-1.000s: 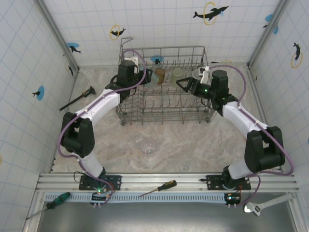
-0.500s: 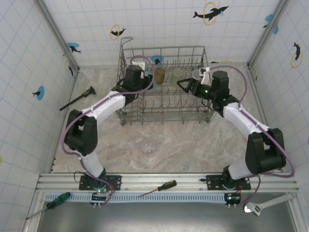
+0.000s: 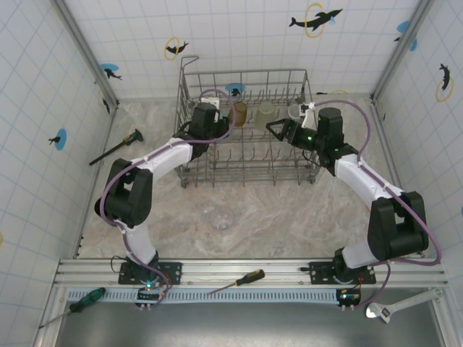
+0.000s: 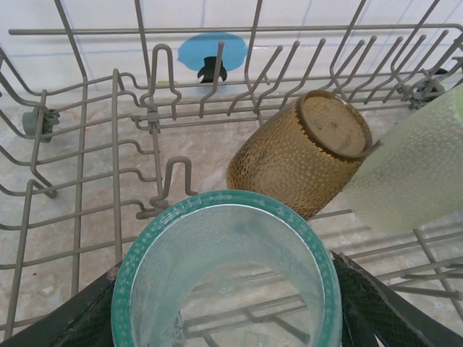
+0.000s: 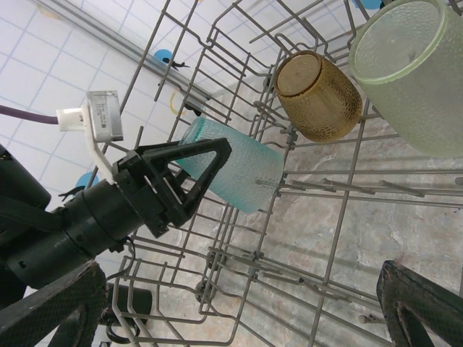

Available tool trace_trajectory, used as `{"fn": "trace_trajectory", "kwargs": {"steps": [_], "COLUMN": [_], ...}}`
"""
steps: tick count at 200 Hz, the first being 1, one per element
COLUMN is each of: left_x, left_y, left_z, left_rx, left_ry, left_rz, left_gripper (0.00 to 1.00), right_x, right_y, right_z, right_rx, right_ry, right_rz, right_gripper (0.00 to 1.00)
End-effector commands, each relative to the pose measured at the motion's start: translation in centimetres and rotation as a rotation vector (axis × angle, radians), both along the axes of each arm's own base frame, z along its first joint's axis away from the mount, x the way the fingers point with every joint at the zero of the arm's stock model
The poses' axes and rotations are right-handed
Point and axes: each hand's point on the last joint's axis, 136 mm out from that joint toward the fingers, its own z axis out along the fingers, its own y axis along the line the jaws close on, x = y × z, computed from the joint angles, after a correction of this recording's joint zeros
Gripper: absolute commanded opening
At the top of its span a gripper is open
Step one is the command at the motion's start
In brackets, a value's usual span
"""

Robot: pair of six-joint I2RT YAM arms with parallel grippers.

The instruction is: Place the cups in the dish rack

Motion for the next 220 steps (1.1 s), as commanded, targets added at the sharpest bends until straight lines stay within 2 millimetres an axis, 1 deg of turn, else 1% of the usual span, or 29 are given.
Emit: {"fn": "trace_trajectory", "kwargs": {"steps": [1, 30, 53, 61, 68, 78, 85, 93, 96, 110, 117, 121, 125, 131, 134, 152, 176, 187, 191, 220], "left_x": [0.7, 1.0, 1.3, 1.3, 1.4, 1.5, 1.5, 1.5, 1.5, 1.4, 1.4, 1.4, 1.3, 1.2, 1.2, 1.1, 1.1, 1.2, 1.2, 1.2], "left_y": [-0.2, -0.8, -0.7, -0.8, -0.9, -0.9, -1.0, -1.0, -1.0, -1.1, -1.3, -1.3, -1.4, -1.5, -1.5, -1.8, -1.9, -1.8, -1.8, -1.8], "left_z": [-0.8, -1.6, -2.2, -2.4, -2.4, -2.5, -2.4, -2.4, -2.3, -2.2, -2.0, -1.8, -1.7, -1.4, -1.4, -0.7, -0.2, 0.0, 0.2, 0.7], "left_rx": [0.029, 0.020, 0.022, 0.019, 0.012, 0.006, 0.000, -0.006, -0.009, -0.019, -0.029, -0.033, -0.037, -0.044, -0.046, -0.096, -0.112, -0.118, -0.121, -0.129], "left_ry": [-0.025, -0.010, -0.006, -0.006, -0.006, -0.005, -0.005, -0.006, -0.005, -0.004, -0.005, -0.006, -0.007, -0.012, -0.013, -0.012, -0.015, -0.017, -0.019, -0.026], "left_rz": [0.004, -0.005, 0.009, 0.010, 0.012, 0.015, 0.015, 0.018, 0.019, 0.013, 0.009, 0.006, 0.001, -0.006, -0.006, 0.001, 0.004, 0.010, 0.012, 0.015], "left_gripper": [0.00, 0.00, 0.00, 0.02, 0.07, 0.10, 0.14, 0.26, 0.28, 0.28, 0.30, 0.34, 0.39, 0.50, 0.53, 0.59, 0.80, 0.86, 0.91, 0.95], "right_x": [-0.3, -0.3, -0.3, -0.2, -0.2, -0.2, -0.2, -0.3, -0.2, -0.3, -0.3, -0.3, -0.3, -0.3, -0.3, -0.4, -0.4, -0.4, -0.4, -0.5], "right_y": [-0.4, -0.5, -0.6, -0.7, -0.7, -0.7, -0.8, -0.8, -0.8, -0.9, -0.9, -0.9, -0.9, -0.9, -0.9, -0.9, -0.9, -0.8, -0.8, -0.9], "right_z": [0.5, 0.7, 0.7, 0.7, 0.7, 0.7, 0.8, 0.8, 0.8, 0.8, 0.8, 0.8, 0.8, 0.7, 0.8, 0.8, 0.9, 0.9, 0.9, 0.9], "right_rx": [-0.003, -0.001, -0.001, 0.000, -0.001, 0.001, 0.001, 0.003, 0.003, 0.007, 0.007, 0.008, 0.008, 0.008, 0.009, 0.008, 0.011, 0.012, 0.012, 0.011], "right_ry": [-0.024, -0.026, -0.024, -0.024, -0.024, -0.023, -0.027, -0.027, -0.025, -0.027, -0.027, -0.025, -0.025, -0.023, -0.025, -0.025, -0.025, -0.027, -0.026, -0.025], "right_rz": [-0.003, -0.007, -0.010, -0.014, -0.015, -0.015, -0.016, -0.018, -0.019, -0.021, -0.021, -0.022, -0.022, -0.022, -0.021, -0.023, -0.022, -0.021, -0.020, -0.021], "right_gripper": [1.00, 1.00, 1.00, 1.00, 1.00, 1.00, 1.00, 1.00, 1.00, 1.00, 1.00, 1.00, 1.00, 1.00, 1.00, 1.00, 1.00, 1.00, 1.00, 1.00]}}
